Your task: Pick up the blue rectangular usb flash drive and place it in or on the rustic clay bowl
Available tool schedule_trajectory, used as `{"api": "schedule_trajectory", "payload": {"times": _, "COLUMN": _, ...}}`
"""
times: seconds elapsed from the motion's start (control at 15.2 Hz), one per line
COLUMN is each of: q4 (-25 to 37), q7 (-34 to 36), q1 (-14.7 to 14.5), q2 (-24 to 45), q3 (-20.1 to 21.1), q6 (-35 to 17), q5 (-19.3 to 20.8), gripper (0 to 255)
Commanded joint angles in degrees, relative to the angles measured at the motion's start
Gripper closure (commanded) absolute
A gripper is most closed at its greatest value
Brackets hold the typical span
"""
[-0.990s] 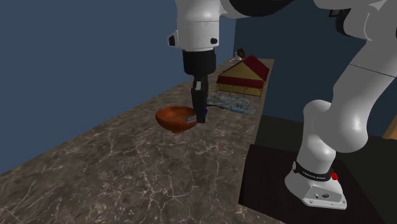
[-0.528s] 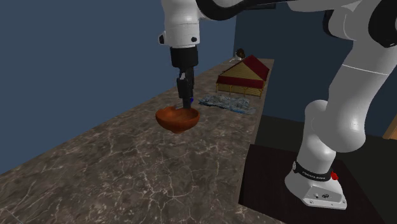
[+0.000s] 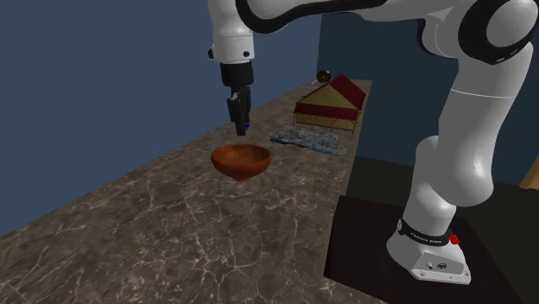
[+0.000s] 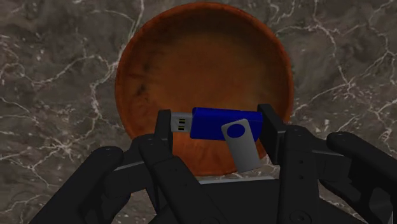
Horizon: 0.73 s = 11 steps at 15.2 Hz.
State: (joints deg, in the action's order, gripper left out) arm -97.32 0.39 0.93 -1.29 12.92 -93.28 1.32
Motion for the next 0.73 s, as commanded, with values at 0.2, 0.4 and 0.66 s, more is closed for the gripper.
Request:
{"api": "schedule_trajectory", "payload": {"times": 0.2, "q4": -3.9, "q7": -0.4, "q1": 0.2, "q2": -0.1, "q3": -0.3, "q6": -3.8, "q5": 0.0, "gripper": 255}}
{"api": "schedule_trajectory", "payload": {"times": 0.4, "q4": -6.3, "q7": -0.4, "q1": 0.2, "q2": -0.2, "q3": -0.3, "q6": -6.1, "q5": 0.0, "gripper": 255}}
{"api": "schedule_trajectory", "payload": {"times": 0.66, "q4": -9.2, "q7": -0.3, "q1": 0.2, "q2": -0.1, "q3": -0.2, "q6": -9.2, "q5": 0.1, "gripper": 255}}
